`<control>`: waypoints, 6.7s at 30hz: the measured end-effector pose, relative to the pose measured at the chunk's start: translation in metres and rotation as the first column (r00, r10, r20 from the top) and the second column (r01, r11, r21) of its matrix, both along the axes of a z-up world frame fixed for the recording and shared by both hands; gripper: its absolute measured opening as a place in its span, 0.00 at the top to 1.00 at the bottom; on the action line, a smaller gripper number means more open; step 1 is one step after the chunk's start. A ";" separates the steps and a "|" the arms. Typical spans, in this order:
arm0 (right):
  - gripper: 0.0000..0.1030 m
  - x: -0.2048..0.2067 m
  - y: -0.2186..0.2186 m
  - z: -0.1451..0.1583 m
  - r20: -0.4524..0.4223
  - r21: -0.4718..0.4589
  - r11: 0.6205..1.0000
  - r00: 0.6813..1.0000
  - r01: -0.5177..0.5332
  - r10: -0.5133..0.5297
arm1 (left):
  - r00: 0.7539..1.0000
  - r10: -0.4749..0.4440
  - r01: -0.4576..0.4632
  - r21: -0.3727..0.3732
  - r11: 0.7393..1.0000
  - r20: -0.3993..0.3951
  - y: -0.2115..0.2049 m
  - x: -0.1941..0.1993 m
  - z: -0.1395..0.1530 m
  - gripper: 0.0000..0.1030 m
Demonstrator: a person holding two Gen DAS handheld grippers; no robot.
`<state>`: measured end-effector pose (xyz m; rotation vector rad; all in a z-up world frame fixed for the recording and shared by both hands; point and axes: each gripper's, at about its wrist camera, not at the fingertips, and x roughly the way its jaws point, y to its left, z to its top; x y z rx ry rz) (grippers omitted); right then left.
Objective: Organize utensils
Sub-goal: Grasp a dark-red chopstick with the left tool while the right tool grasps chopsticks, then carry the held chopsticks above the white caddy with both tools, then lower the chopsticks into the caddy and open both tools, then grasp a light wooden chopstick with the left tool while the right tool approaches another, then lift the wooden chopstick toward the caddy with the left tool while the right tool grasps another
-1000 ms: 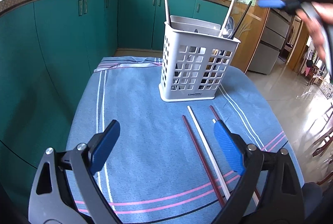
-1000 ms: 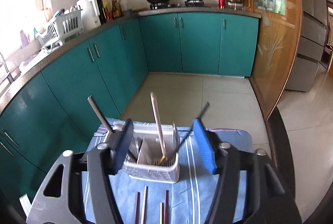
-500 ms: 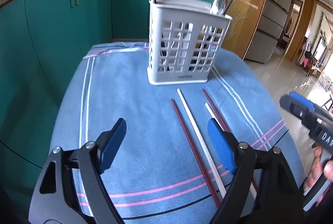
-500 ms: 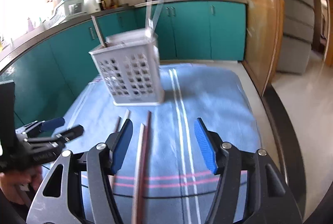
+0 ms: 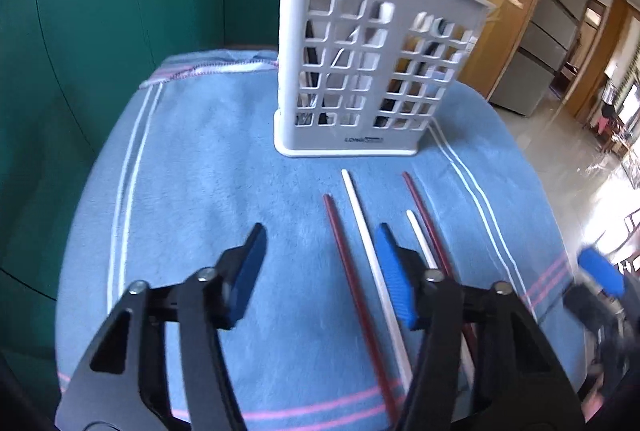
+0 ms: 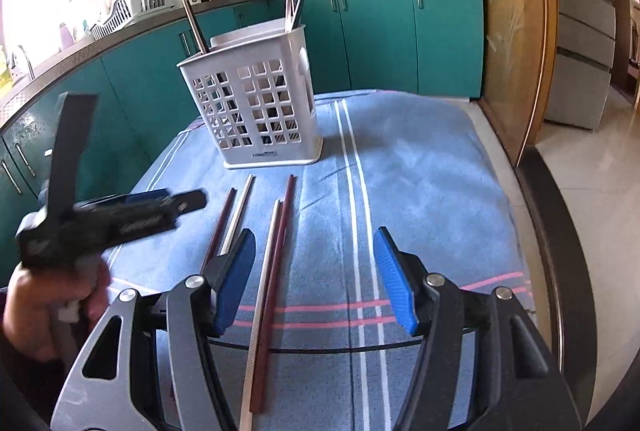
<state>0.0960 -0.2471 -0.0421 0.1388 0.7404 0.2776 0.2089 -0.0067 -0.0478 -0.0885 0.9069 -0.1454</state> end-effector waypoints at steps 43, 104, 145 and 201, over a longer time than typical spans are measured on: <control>0.95 0.164 0.108 -0.049 -0.316 -0.268 0.950 0.946 -0.158 0.068 | 0.920 0.005 0.065 -0.165 0.984 0.391 0.079 -0.082 0.123 0.96; 0.96 0.015 0.034 0.239 0.236 -0.036 0.988 0.959 -0.150 0.155 | 0.863 -0.107 0.110 0.024 0.994 0.494 0.014 -0.086 0.266 0.96; 0.42 -0.006 0.016 0.164 0.270 -0.088 0.996 0.962 -0.017 0.040 | 0.930 -0.024 -0.010 0.093 0.996 0.366 0.035 -0.097 0.127 0.14; 0.51 0.083 0.076 -0.027 -0.243 -0.098 0.982 0.961 -0.162 0.134 | 0.910 -0.072 0.103 -0.053 0.993 0.408 0.029 -0.110 0.158 0.96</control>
